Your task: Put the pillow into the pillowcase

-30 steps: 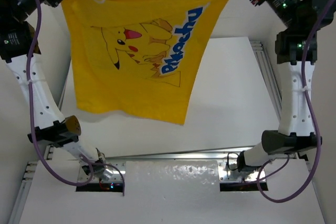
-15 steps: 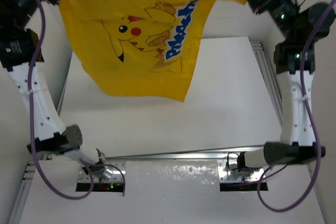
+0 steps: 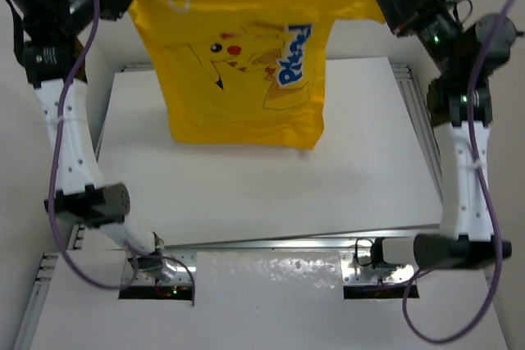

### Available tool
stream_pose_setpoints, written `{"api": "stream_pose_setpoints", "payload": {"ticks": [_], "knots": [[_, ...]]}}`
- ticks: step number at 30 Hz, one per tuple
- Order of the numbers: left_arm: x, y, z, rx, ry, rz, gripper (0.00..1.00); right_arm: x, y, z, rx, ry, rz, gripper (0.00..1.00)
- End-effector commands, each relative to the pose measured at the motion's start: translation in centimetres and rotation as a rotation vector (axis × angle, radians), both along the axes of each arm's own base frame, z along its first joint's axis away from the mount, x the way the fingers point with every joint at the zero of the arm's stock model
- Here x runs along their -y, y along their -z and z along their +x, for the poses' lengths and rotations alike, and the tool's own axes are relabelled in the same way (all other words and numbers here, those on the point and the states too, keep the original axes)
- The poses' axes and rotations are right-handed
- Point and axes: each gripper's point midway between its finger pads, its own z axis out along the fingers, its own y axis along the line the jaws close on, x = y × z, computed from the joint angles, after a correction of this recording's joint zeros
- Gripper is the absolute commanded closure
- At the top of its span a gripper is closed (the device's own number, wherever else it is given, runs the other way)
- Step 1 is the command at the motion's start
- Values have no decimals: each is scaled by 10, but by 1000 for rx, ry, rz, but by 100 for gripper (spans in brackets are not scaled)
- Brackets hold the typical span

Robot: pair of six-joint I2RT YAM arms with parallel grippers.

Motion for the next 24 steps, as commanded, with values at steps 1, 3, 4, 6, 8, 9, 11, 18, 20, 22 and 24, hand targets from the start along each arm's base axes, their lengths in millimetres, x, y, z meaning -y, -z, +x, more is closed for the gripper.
{"api": "stream_pose_setpoints", "payload": {"ticks": [1,3,4,6,8,9,11,18,20,22,24], "knots": [[5,30,-31,-27,-42,85,100,23,1,2,93,111,5,100],[-16,34,-3,-55,-136,94,100,13,-5,27,36,20,-28,100],[-9,-24,-31,78,-144,115,100,12,-34,21,82,17,-53,100],[-6,-152,-87,471,-209,122,100,20,-138,-40,328,114,-79,100],[-2,-200,-151,648,-272,87,100,28,-175,-80,473,190,-67,100],[3,-213,-174,702,-275,89,100,32,-171,-86,488,221,-63,100],[7,-158,-143,475,-217,140,100,39,-125,-95,484,252,-11,100],[-44,-17,-39,22,-337,192,100,21,-48,13,115,76,-53,100],[-25,-154,-96,475,-341,188,100,25,-142,-42,356,144,-71,100],[-8,-205,-167,700,-346,147,100,40,-196,-96,551,264,-33,100],[3,-230,-203,802,-333,170,100,44,-197,-145,637,314,-21,100]]}}
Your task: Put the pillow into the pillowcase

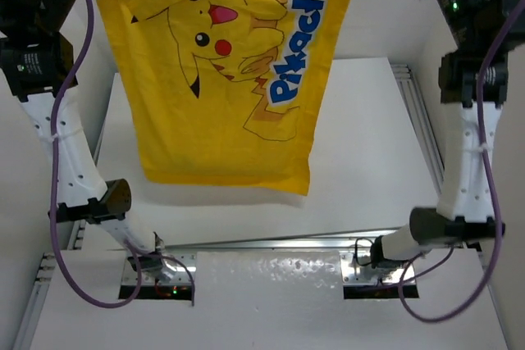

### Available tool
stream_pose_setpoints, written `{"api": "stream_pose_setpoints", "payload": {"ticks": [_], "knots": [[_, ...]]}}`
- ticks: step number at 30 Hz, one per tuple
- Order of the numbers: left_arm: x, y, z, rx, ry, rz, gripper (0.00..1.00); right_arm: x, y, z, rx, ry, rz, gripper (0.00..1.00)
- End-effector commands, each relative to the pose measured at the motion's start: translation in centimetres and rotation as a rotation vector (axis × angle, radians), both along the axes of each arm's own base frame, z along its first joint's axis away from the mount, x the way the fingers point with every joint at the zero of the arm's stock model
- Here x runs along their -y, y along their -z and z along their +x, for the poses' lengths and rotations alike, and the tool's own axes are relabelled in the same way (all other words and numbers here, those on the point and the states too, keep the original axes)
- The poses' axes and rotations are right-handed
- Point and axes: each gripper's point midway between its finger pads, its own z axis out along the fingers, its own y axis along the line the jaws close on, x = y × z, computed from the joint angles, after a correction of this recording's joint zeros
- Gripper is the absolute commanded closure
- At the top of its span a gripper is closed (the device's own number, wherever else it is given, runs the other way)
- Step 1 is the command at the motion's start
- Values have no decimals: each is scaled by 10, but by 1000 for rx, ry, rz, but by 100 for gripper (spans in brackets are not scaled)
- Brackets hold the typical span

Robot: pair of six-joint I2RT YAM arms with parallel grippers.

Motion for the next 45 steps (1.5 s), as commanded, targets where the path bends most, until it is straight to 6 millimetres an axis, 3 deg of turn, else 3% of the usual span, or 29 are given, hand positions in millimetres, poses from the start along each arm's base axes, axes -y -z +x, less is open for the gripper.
{"api": "stream_pose_setpoints", "payload": {"ticks": [1,2,3,4,5,6,7,8,9,10,11,12,13,14,15,18,24,31,34,36,37,39,40,41,42,43,44,45], "knots": [[4,-113,-121,406,-117,67,100,37,-62,-114,368,231,77,100],[-1,-84,-95,303,-117,80,100,37,-46,-113,349,220,96,100],[-17,-13,-50,98,-149,75,100,36,-24,-102,278,210,96,100],[-26,22,-30,2,-169,72,100,35,6,-72,173,196,90,100],[-36,75,-2,-163,-186,81,100,26,34,-46,75,132,77,100],[-49,89,9,-216,-240,65,100,22,71,2,-56,83,75,100],[-56,90,12,-239,-272,43,100,16,58,1,-76,43,67,100],[-58,65,9,-182,-293,31,100,12,45,-1,-65,27,42,100],[-54,0,-10,-9,-293,8,100,12,25,-8,-25,33,35,100],[-48,-41,-27,129,-284,14,100,12,-21,-39,106,52,21,100],[-41,-72,-47,246,-270,24,100,18,-44,-55,178,93,35,100],[-33,-88,-78,317,-261,4,100,20,-65,-77,265,112,40,100],[-28,-118,-108,451,-258,0,100,20,-77,-104,326,128,40,100],[-27,-120,-108,448,-254,-9,100,20,-80,-116,358,127,47,100],[-22,-135,-132,493,-253,-14,100,17,-84,-130,411,112,49,100],[-38,-111,-115,399,-318,-49,100,7,-51,-125,348,39,53,100],[-65,-85,-90,308,-426,-112,100,-12,-37,-109,278,-94,18,100],[-69,-85,-100,313,-461,-111,100,-18,-23,-101,246,-164,39,100],[-71,-60,-79,233,-449,-100,100,-12,-18,-87,217,-117,47,100],[-72,-30,-54,138,-427,-102,100,-5,-10,-71,185,-71,35,100],[-71,-7,-31,69,-394,-99,100,-1,-8,-63,176,-41,38,100],[-63,17,-8,-9,-327,-98,100,5,-7,-51,159,12,5,100],[-58,38,16,-69,-282,-100,100,9,2,-31,125,37,-6,100],[-48,44,27,-93,-236,-105,100,17,8,-17,82,85,-4,100],[-29,49,37,-111,-190,-108,100,21,-9,-21,128,125,-32,100],[-21,62,57,-140,-170,-107,100,27,-1,2,98,150,-37,100],[-11,54,61,-115,-156,-98,100,32,-2,9,88,178,-38,100],[10,48,66,-90,-113,-91,100,37,-23,2,141,217,-31,100]]}}
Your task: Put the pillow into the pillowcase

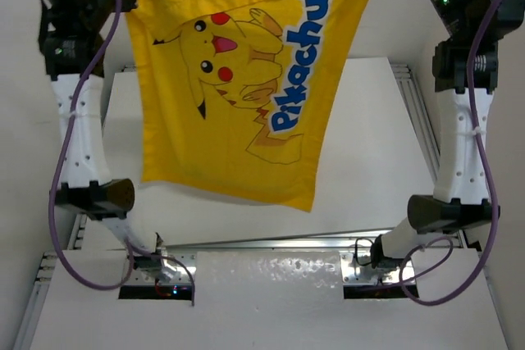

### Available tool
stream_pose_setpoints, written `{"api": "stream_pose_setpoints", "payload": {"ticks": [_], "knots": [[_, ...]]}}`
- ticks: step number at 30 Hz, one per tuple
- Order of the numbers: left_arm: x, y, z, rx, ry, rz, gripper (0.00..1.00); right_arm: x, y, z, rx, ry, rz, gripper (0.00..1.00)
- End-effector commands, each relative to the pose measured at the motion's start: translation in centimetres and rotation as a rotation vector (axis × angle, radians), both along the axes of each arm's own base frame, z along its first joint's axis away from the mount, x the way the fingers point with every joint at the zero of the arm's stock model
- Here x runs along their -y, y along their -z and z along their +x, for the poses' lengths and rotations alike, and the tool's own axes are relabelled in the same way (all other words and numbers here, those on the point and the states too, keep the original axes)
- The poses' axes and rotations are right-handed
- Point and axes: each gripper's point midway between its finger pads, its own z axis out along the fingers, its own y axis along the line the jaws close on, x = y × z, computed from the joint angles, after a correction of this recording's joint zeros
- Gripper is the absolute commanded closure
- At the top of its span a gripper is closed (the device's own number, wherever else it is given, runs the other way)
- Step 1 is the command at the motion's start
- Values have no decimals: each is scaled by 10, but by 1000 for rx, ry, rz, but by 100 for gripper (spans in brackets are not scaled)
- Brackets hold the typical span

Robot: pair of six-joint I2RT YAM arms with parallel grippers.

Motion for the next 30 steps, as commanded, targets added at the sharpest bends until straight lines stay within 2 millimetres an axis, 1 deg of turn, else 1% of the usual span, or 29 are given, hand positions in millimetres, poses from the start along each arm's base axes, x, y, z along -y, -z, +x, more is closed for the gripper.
{"api": "stream_pose_setpoints", "payload": {"ticks": [1,2,3,4,6,7,8,9,10,11,12,13,14,15,16,17,18,19,20,21,22,23,24,25,26,27,28,29,30], "knots": [[20,-20,32,99,-4,18,100,53,-47,12,144,293,30,100],[27,-40,28,158,1,22,100,55,-56,10,174,306,37,100],[33,-52,28,200,14,18,100,59,-68,3,214,334,44,100],[34,-58,34,228,15,6,100,62,-72,4,228,351,45,100],[35,-70,35,277,26,0,100,67,-86,-8,281,399,25,100],[38,-68,39,276,41,-2,100,70,-89,-12,296,420,18,100],[58,-64,39,264,98,4,100,70,-95,-24,324,436,-3,100],[63,-58,40,246,114,12,100,68,-97,-32,337,437,-13,100],[68,-45,45,210,135,30,100,61,-98,-43,354,408,-38,100],[73,-33,47,171,152,40,100,55,-98,-61,376,389,-57,100],[74,-22,50,138,161,49,100,47,-94,-71,383,353,-79,100],[75,-1,55,84,167,74,100,26,-88,-86,409,251,-144,100],[75,17,56,34,173,96,100,11,-67,-100,377,161,-168,100],[75,49,57,-46,181,121,100,-4,-49,-108,359,69,-195,100],[74,71,58,-88,195,190,100,-33,3,-108,296,-145,-225,100],[73,103,55,-160,206,219,100,-50,14,-141,327,-243,-242,100],[72,123,50,-214,225,270,100,-82,67,-148,287,-424,-263,100],[71,140,45,-263,241,293,100,-99,93,-158,240,-522,-259,100],[65,156,42,-310,254,310,100,-115,117,-165,217,-592,-285,100],[67,178,35,-359,322,348,100,-131,142,-172,180,-658,-305,100],[50,201,24,-457,323,341,100,-164,191,-178,119,-750,-371,100],[42,214,18,-501,339,342,100,-177,212,-179,74,-776,-408,100],[35,237,4,-566,394,342,100,-195,246,-177,-19,-825,-441,98],[5,247,0,-604,350,318,100,-209,268,-184,-21,-867,-480,95],[-8,264,-6,-654,335,303,100,-215,282,-176,-66,-850,-470,88],[-29,280,-13,-719,294,343,100,-225,296,-168,-79,-856,-453,79],[-50,293,-18,-769,246,363,100,-233,316,-175,-141,-914,-442,68],[-62,319,-27,-836,245,426,100,-237,325,-178,-170,-957,-439,58],[-80,334,-34,-907,184,484,98,-248,334,-179,-235,-1026,-429,41]]}}
